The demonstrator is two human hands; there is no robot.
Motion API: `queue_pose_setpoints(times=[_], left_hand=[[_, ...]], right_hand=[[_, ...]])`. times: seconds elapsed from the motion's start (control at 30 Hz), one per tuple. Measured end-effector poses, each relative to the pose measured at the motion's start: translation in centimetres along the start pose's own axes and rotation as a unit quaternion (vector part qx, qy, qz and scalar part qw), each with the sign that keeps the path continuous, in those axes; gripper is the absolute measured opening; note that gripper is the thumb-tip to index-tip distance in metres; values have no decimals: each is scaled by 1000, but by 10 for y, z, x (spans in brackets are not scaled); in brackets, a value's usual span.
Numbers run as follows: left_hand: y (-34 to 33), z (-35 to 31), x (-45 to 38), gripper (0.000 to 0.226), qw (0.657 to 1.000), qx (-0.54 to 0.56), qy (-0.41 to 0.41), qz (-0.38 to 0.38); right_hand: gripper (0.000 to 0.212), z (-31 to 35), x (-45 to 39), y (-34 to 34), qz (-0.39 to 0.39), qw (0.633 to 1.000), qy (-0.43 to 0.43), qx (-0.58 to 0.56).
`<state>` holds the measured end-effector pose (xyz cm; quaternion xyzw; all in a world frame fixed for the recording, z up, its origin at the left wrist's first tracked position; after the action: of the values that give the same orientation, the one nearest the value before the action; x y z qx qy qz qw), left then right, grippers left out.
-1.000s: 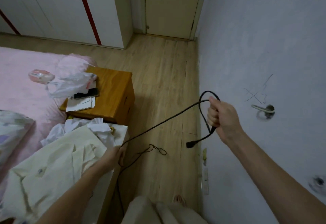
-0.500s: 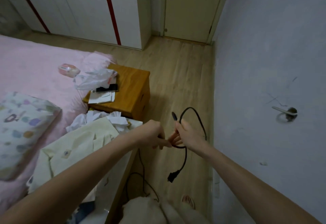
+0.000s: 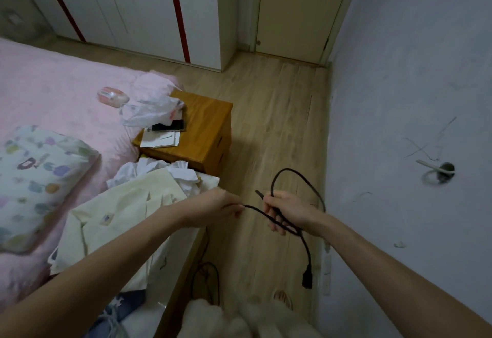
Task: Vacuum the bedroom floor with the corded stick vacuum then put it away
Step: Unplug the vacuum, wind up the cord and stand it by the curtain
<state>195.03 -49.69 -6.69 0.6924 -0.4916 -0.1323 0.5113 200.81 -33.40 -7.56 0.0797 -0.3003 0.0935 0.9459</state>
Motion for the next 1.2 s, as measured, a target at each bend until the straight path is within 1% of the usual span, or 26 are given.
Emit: queue_pose_setpoints(times=[0.07, 0.1, 0.2, 0.3, 0.4, 0.47, 0.5, 0.53, 0.57, 0.6, 0.63, 0.67, 0.7, 0.73, 0.77, 0.83, 0.9, 0.97, 1.03, 1.07, 1.13, 1.2], left_hand=[[11, -13, -10, 29, 1000, -15, -26, -7], [16, -16, -14, 30, 999, -21, -26, -6], [18, -4, -13, 33, 1000, -10, 9, 18], [-4, 18, -1, 30, 998, 45, 36, 38], [-47, 58, 14, 26, 991, 82, 101, 24], [-75, 89, 29, 24, 975, 125, 183, -19], [-85, 102, 37, 25, 960, 148, 233, -49], [-94, 113, 46, 30, 936, 174, 289, -97], [-100, 120, 56, 35, 902, 202, 346, -161], [-102, 124, 64, 39, 851, 248, 399, -236], [-101, 122, 71, 43, 788, 293, 438, -318], [-96, 116, 75, 47, 728, 325, 469, -380], [-88, 109, 73, 50, 691, 348, 483, -409], [-80, 101, 67, 54, 683, 370, 484, -402], [-73, 93, 59, 56, 699, 385, 473, -371], [-63, 72, 49, 54, 748, 389, 443, -304], [-59, 52, 48, 50, 785, 372, 412, -276], [-55, 36, 55, 47, 795, 359, 397, -285], [-54, 21, 64, 47, 806, 333, 399, -285], [-55, 14, 69, 47, 811, 327, 402, -271], [-61, 2, 79, 47, 817, 333, 405, -239], [-70, -11, 89, 49, 822, 330, 407, -224]], right_hand=[[30, -2, -4, -11, 28, 999, -6, -31], [32, -2, -7, -14, 32, 998, -9, -46], [38, -2, -14, -12, 0, 998, -19, -57], [39, 3, -15, -5, 12, 998, 24, -65], [39, 11, -13, 12, 1, 987, 65, -148], [40, 20, -14, 28, -21, 977, 99, -189], [40, 23, -15, 37, -43, 970, 117, -209], [40, 27, -17, 44, -67, 964, 130, -224], [42, 29, -20, 49, -90, 960, 141, -225], [44, 31, -24, 50, -107, 960, 150, -213], [46, 32, -29, 48, -113, 963, 159, -188], [47, 35, -35, 42, -106, 968, 167, -158], [48, 37, -41, 33, -94, 972, 172, -126], [48, 40, -48, 22, -79, 977, 176, -93], [48, 44, -56, 11, -66, 980, 180, -57], [47, 52, -68, -9, -55, 980, 191, 9], [39, 60, -78, -27, -22, 980, 192, 52], [30, 63, -87, -47, 44, 979, 186, 70], [37, 64, -94, -66, 99, 976, 168, 98], [38, 63, -96, -75, 125, 973, 153, 116], [31, 59, -96, -93, 189, 966, 110, 136], [24, 53, -93, -114, 265, 952, 74, 137]])
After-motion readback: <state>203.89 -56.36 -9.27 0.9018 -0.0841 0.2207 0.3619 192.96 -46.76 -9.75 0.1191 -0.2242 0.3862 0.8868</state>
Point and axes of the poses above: each hand's wrist, its own x-axis away from the middle knuckle, its own y-axis out of the back of the hand, z = x × y, the point moved 4 cm from there along -x, towards the middle knuckle, and after that the axes turned 7 degrees about -x, right-handed, at the moved point
